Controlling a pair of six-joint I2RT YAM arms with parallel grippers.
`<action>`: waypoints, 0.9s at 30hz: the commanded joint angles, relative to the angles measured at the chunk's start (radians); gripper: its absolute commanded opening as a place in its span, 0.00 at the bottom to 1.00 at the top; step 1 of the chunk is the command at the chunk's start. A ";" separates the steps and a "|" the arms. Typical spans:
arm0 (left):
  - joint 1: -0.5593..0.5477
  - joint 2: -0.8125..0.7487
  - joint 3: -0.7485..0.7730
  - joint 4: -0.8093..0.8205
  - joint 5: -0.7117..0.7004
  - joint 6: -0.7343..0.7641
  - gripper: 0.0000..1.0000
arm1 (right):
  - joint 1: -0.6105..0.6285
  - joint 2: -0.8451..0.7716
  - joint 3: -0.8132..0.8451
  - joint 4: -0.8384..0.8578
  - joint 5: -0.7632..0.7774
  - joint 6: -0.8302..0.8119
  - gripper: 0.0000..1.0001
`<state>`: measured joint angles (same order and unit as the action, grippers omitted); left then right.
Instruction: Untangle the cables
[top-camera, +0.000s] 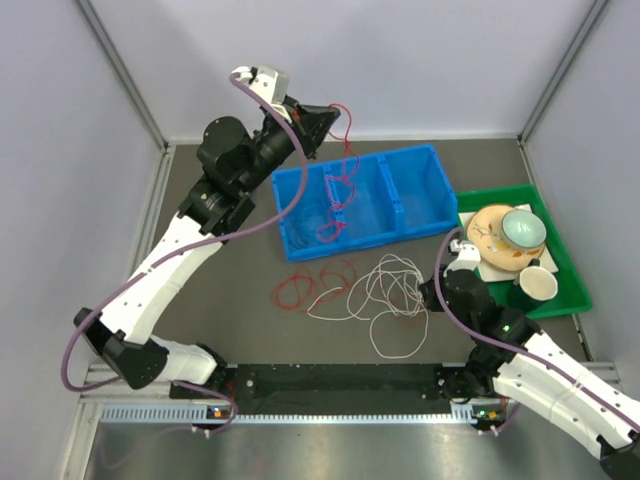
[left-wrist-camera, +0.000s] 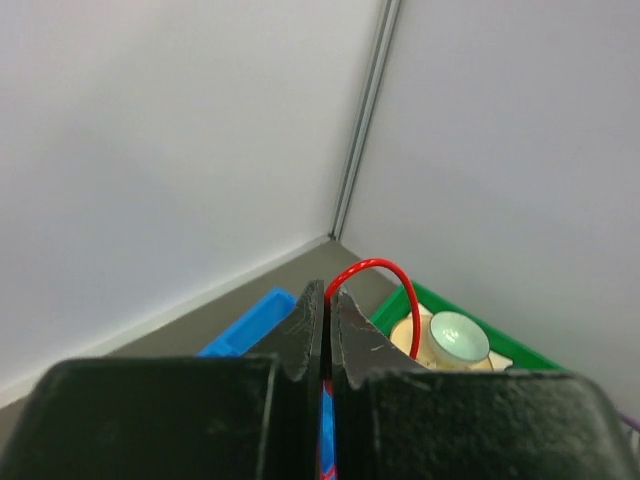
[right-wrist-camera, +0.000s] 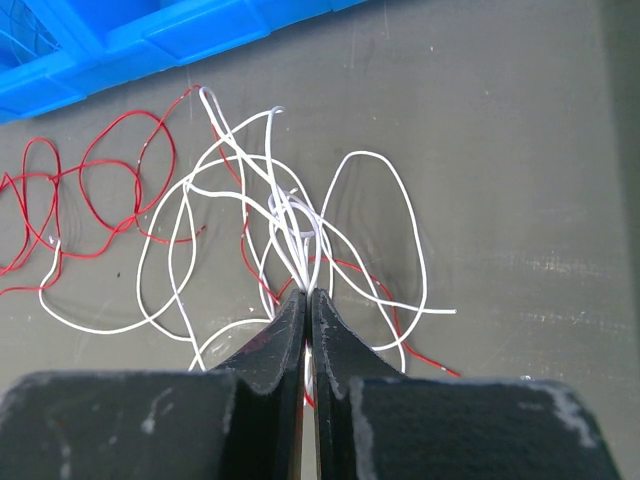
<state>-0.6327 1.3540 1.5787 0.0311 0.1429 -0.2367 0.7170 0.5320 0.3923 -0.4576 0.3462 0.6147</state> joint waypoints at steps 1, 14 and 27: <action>0.002 0.039 0.079 0.158 0.040 -0.012 0.00 | -0.008 -0.009 0.000 0.022 -0.004 0.017 0.00; 0.004 0.210 0.257 0.213 0.080 -0.015 0.00 | -0.008 0.000 0.014 0.017 -0.004 0.019 0.00; 0.062 0.456 0.175 0.286 0.049 -0.062 0.00 | -0.008 -0.040 0.003 -0.009 -0.001 0.030 0.00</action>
<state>-0.5896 1.7802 1.7969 0.2348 0.2070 -0.2703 0.7170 0.5087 0.3923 -0.4732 0.3405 0.6327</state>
